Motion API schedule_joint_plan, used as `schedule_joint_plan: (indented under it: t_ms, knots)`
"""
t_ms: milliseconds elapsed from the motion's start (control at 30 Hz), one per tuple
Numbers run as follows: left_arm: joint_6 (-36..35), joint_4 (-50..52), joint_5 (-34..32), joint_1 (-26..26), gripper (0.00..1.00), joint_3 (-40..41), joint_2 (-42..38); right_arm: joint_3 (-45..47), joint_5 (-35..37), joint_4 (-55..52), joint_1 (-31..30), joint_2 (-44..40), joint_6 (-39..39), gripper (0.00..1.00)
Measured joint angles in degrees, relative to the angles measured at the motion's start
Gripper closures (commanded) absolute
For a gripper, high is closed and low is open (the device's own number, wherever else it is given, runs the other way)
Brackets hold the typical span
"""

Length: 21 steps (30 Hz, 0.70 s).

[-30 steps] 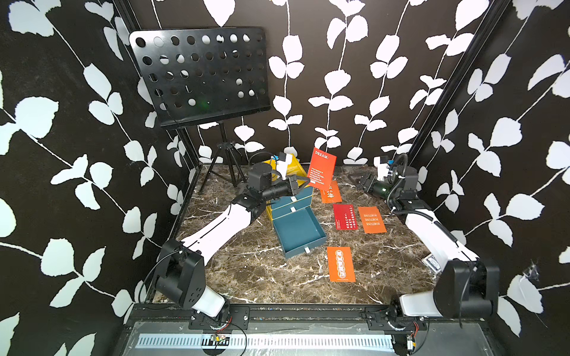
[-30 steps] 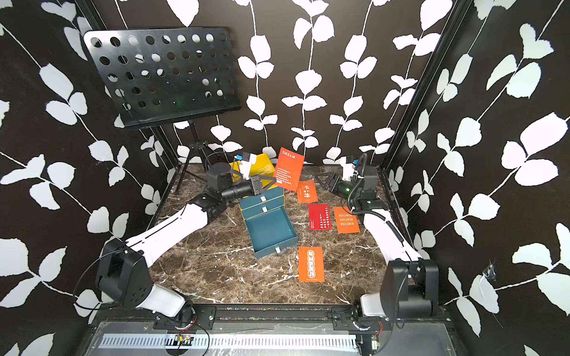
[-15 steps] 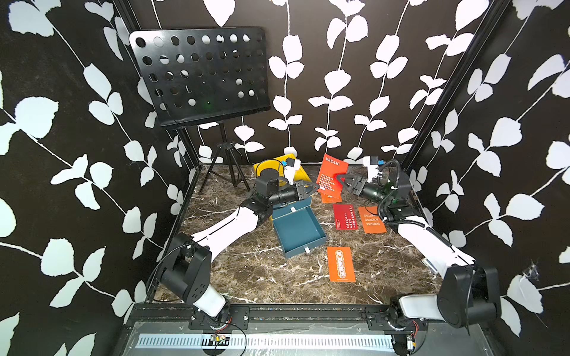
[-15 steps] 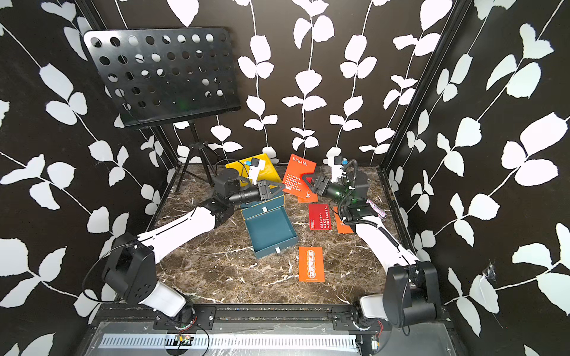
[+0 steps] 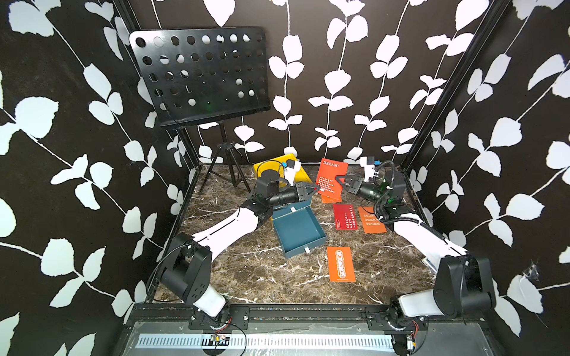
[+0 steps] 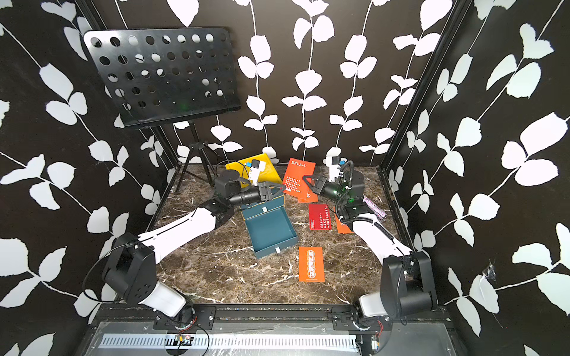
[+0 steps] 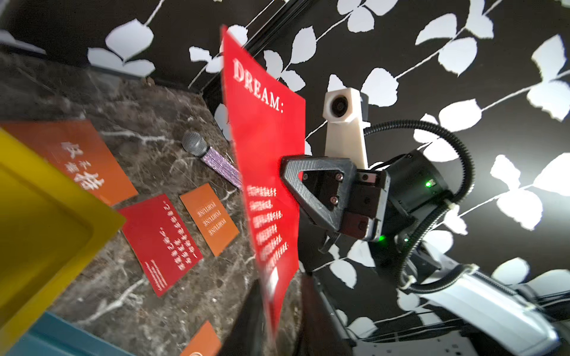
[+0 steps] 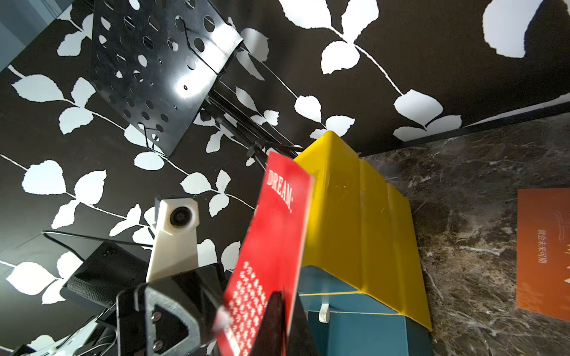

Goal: Take the postcards out of the drawer
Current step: Place the postcard at the center of the board.

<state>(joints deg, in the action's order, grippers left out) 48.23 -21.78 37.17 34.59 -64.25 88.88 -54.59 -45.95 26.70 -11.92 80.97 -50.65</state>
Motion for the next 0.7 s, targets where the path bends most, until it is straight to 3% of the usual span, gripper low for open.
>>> schedule_joint_plan:
  t_ms: [67, 333, 700]
  knots:
    - [-1.05, 1.46, -0.79, 0.00, 0.02, 0.04, -0.42, 0.00, 0.31, -2.49, 0.02, -0.68, 1.16, 0.97]
    - [-7.91, 9.86, -6.40, 0.00, 0.01, 0.13, -4.98, -0.02, 0.48, -17.86, 2.60, -6.34, 7.52, 0.96]
    - [-18.14, 17.70, -12.33, 0.00, 0.01, 1.79, -10.10, 2.05, 6.10, -55.08, 6.56, -16.68, 24.92, 0.95]
